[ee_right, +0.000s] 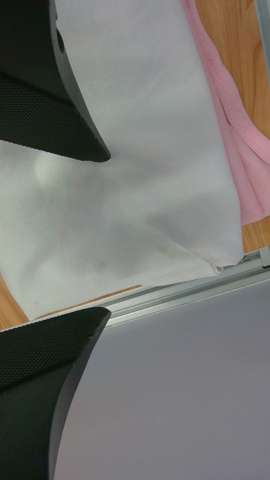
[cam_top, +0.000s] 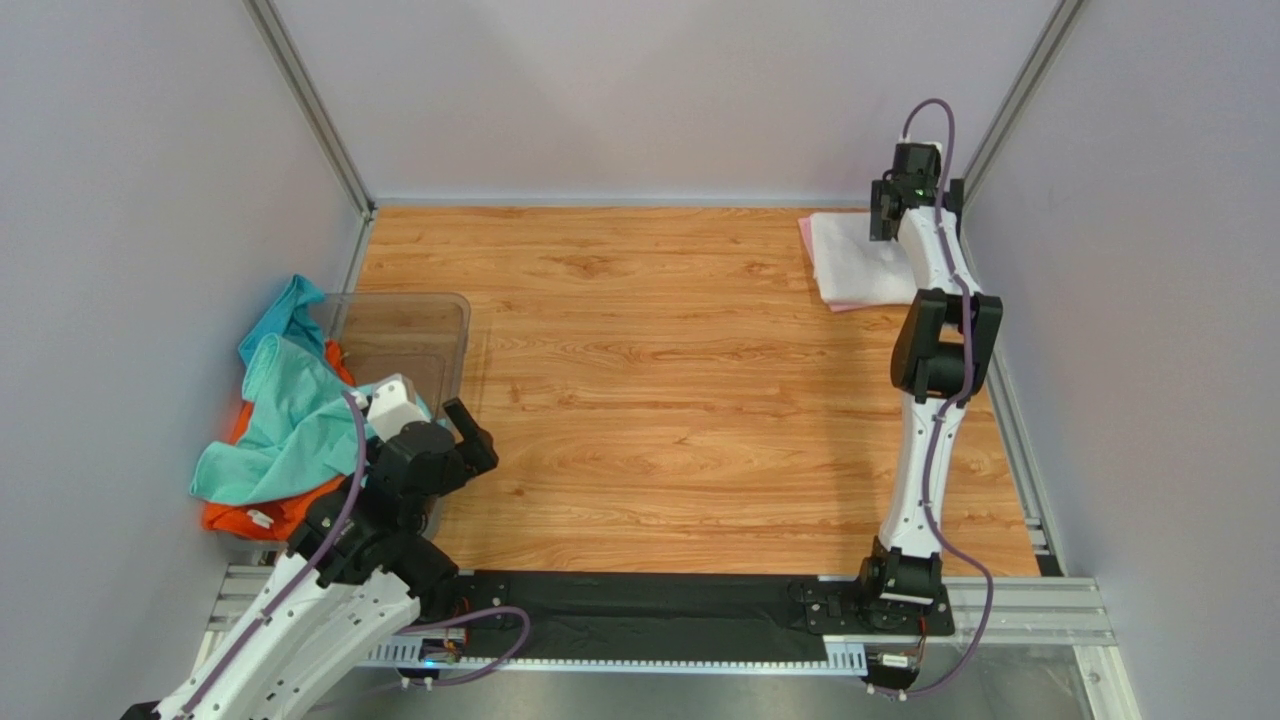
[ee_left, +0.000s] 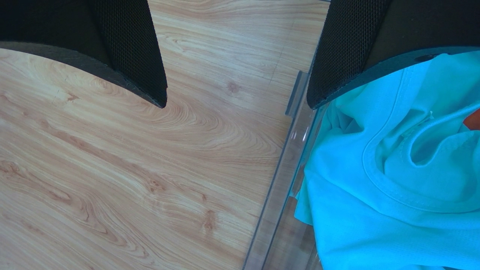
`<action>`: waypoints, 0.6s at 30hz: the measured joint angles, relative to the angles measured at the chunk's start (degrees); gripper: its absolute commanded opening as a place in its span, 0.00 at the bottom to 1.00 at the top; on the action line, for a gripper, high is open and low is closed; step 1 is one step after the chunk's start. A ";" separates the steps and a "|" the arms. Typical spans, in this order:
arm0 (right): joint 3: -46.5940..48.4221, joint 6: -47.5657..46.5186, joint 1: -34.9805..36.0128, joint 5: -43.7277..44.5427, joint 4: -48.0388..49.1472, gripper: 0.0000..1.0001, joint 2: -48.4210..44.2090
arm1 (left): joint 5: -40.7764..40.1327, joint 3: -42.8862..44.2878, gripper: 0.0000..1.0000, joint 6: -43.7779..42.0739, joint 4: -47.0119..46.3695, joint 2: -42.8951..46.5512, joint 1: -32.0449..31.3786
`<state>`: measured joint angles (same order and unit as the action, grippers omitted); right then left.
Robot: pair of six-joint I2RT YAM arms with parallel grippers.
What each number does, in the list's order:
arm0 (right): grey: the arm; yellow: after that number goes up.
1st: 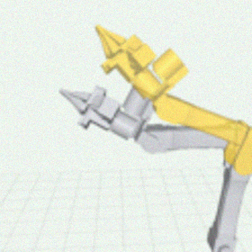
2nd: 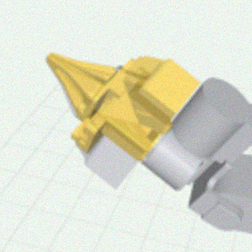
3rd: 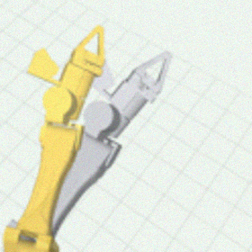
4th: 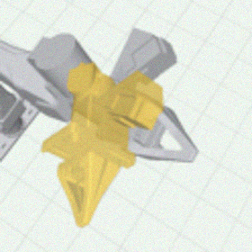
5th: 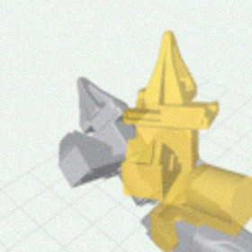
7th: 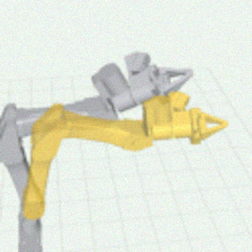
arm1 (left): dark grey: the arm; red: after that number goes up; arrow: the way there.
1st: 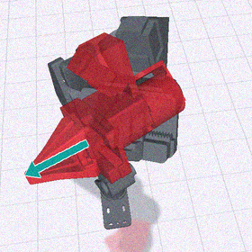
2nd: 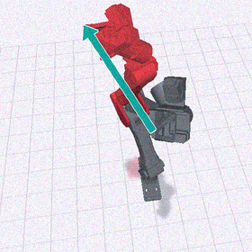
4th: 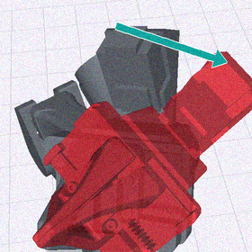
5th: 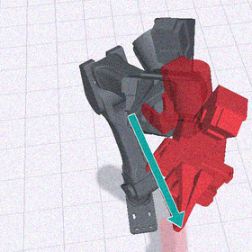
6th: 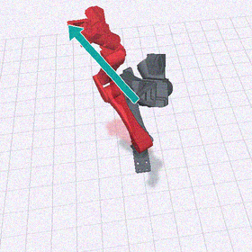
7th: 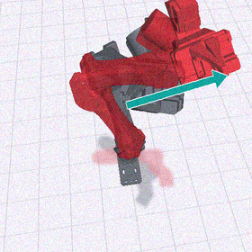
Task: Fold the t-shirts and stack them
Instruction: Neatly place the folded tshirt to the corner, then reset both grippers
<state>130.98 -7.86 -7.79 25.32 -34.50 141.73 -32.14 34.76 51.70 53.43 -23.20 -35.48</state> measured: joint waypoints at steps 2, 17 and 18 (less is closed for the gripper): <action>-0.44 0.59 0.00 -0.39 -0.35 1.00 -1.18 | 0.17 0.11 1.00 -0.17 0.04 -0.02 0.00; -35.19 17.75 2.75 -8.22 -1.77 1.00 -43.78 | 8.20 4.33 1.00 -6.25 -4.50 -9.49 0.02; -38.88 18.91 3.65 -8.55 -1.05 1.00 -46.77 | 9.14 4.33 1.00 -6.86 -5.38 -9.73 0.02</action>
<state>92.09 11.05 -4.14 16.78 -35.55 94.96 -23.00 39.09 44.84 48.05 -32.93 -35.46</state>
